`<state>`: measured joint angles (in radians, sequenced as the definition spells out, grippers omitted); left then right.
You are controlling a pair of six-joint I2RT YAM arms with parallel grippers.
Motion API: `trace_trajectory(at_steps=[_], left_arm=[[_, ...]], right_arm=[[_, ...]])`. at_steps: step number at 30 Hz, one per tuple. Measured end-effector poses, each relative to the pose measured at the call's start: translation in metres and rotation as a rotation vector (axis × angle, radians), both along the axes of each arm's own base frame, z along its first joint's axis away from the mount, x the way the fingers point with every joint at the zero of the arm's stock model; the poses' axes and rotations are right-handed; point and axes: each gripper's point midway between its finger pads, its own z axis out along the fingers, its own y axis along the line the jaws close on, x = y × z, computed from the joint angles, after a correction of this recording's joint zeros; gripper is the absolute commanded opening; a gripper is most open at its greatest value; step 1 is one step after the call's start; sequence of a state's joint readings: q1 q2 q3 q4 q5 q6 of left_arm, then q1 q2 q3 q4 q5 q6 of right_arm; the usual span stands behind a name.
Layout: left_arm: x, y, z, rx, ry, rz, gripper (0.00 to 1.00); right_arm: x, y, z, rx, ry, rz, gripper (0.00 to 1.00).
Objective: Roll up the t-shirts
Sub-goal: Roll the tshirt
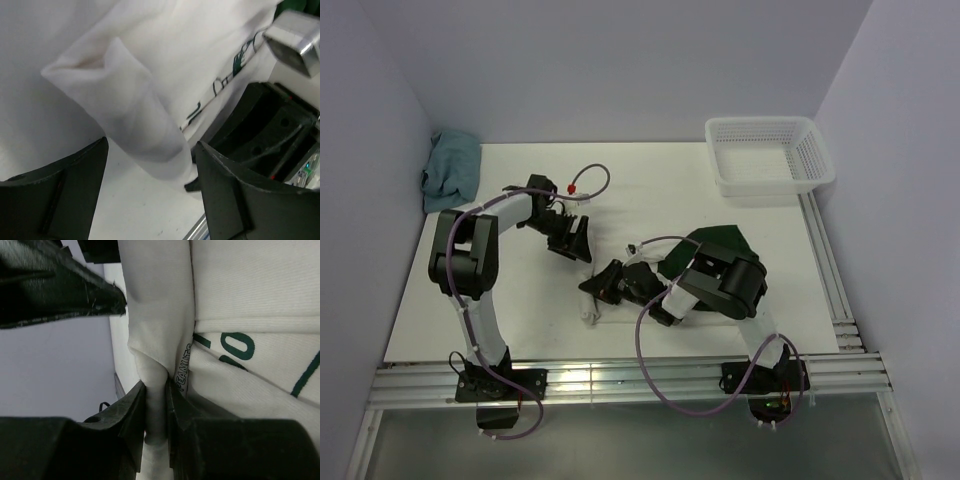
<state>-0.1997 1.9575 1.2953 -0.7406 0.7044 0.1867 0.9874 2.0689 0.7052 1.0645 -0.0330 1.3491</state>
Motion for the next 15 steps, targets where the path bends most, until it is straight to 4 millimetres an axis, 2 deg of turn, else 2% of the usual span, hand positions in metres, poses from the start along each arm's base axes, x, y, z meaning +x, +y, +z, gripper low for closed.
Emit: trace_trajectory(at_steps=[3, 4, 6, 7, 9, 10, 13, 15], left_arm=[[0.01, -0.004, 0.0, -0.014, -0.022, 0.026, 0.64], [0.013, -0.005, -0.001, -0.014, -0.024, 0.038, 0.52], [0.017, -0.005, -0.004, -0.004, -0.022, 0.063, 0.37], [0.019, -0.004, -0.005, 0.009, -0.022, 0.079, 0.23], [0.02, -0.001, -0.009, 0.044, -0.017, 0.102, 0.1], [0.02, 0.0, -0.01, 0.062, -0.014, 0.109, 0.0], [0.02, 0.001, -0.014, 0.125, -0.017, 0.12, 0.0], [0.02, 0.0, -0.015, 0.175, -0.033, 0.12, 0.0]], right_arm=[[0.0, 0.0, 0.002, 0.009, 0.0, 0.002, 0.25], [0.0, 0.0, 0.002, 0.009, 0.001, 0.002, 0.25], [-0.001, -0.002, -0.001, 0.003, 0.004, 0.001, 0.28], [-0.001, -0.002, -0.002, -0.001, 0.006, -0.001, 0.32], [-0.001, -0.004, -0.002, -0.016, 0.01, -0.006, 0.39], [0.0, -0.005, 0.0, -0.025, 0.007, -0.008, 0.47], [-0.002, -0.008, 0.007, -0.063, -0.006, -0.015, 0.56], [-0.006, -0.01, 0.008, -0.108, -0.013, -0.015, 0.57]])
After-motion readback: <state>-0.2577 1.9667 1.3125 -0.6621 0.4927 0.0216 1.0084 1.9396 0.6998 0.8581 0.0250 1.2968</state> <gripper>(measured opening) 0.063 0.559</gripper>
